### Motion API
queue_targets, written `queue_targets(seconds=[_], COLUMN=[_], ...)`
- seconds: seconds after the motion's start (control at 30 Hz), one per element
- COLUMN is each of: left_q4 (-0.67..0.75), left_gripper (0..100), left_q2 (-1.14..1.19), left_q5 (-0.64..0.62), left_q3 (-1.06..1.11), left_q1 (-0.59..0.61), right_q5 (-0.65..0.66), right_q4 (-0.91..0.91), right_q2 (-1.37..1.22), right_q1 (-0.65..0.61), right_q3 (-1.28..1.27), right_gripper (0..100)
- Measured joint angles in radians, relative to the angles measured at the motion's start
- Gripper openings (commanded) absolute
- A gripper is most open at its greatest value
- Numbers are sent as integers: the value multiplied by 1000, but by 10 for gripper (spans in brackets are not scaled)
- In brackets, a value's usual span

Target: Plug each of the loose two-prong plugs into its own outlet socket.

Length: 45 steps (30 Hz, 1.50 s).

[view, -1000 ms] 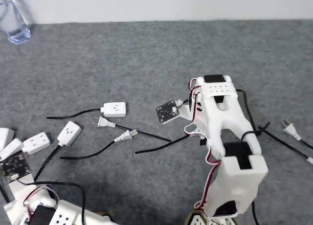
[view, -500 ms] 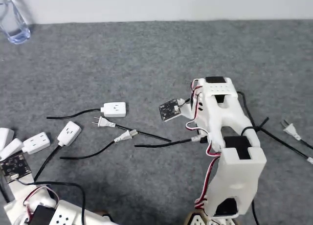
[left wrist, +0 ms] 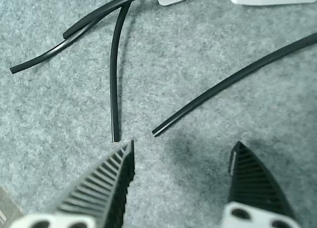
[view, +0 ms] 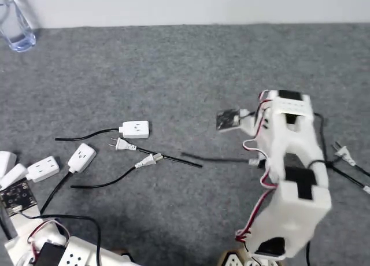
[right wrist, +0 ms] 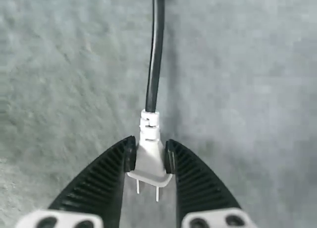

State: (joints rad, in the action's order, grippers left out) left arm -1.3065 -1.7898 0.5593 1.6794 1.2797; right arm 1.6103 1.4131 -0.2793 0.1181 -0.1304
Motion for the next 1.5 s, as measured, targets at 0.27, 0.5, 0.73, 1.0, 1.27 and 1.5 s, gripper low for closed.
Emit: queue_targets(seconds=[0.27,0.5,0.73,1.0,1.27,1.5], left_q4=[0,0,0,0,0,0], left_gripper=[295,295,295,295,295,295], left_q2=[0,0,0,0,0,0], left_q5=[0,0,0,0,0,0], left_q3=[0,0,0,0,0,0], left_q1=[0,0,0,0,0,0], right_q5=[-60,-118,-120,-69,-66,41], right_q4=[38,44,-261,-643,-741,-730], right_q2=[333,486,456,354,293,293], right_q1=[107,281,517,626,671,743], right_q3=[-2,-2,-215,-459,-462,-470], right_gripper=[8,8,8,8,452,439])
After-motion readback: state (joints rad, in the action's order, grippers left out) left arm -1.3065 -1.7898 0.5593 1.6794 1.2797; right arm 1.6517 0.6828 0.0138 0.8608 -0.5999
